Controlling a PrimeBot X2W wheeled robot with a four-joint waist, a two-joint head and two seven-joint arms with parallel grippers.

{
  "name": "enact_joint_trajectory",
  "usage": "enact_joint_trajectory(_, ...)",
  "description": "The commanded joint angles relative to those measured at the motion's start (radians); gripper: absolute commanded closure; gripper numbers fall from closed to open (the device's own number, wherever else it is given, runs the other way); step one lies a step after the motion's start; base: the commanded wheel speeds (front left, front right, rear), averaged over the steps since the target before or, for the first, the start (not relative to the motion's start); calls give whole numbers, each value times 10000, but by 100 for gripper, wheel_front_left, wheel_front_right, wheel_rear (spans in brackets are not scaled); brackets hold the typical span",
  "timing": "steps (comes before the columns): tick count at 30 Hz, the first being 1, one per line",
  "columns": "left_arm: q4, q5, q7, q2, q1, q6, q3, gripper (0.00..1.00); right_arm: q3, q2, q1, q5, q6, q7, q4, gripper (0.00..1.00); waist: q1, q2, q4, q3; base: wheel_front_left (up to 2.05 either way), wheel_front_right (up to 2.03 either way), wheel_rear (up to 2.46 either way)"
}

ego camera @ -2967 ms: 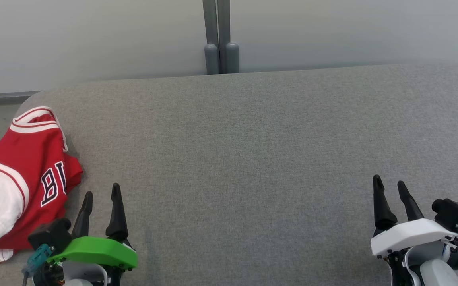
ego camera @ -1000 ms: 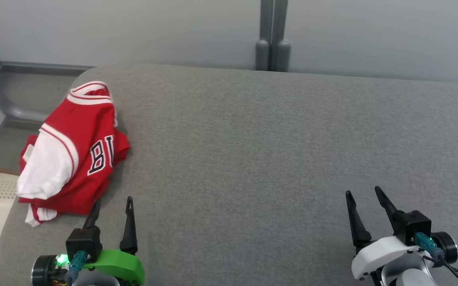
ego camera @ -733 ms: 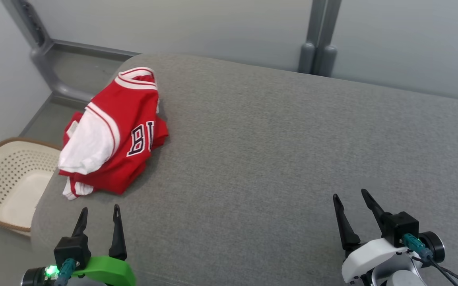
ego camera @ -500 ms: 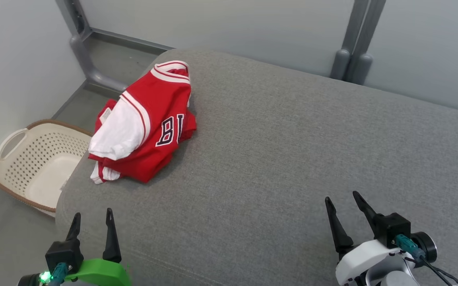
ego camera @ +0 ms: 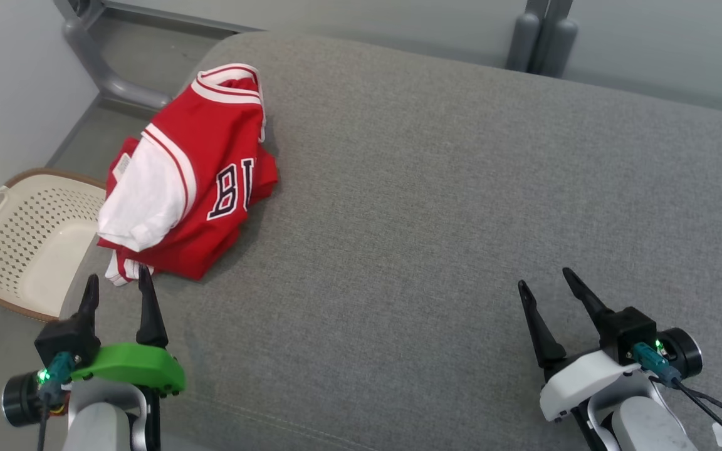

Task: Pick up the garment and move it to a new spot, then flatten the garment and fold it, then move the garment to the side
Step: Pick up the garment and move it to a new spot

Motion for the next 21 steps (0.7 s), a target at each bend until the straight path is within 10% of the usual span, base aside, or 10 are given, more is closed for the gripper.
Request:
enact_joint_trajectory(1, 101, 100, -10, 42, -410, -62, 143, 0, 50, -137, -259, -8, 1, -30, -117, 0, 0, 0, -569, 818, 0, 0, 0)
enact_joint_trajectory(11, 1525, 754, -9, 667, -2317, -299, 599, 0, 465, -463, -867, 125, 1, -30, -510, 0, 0, 0, -1296, 1828, 0, 0, 0)
enact_joint_trajectory(21, 4913, 1307, 119, 1344, -3991, 408, 399, 0, 650, -487, -1124, 293, 1, -30, -275, 0, 0, 0, -1838, 2217, 0, 0, 0)
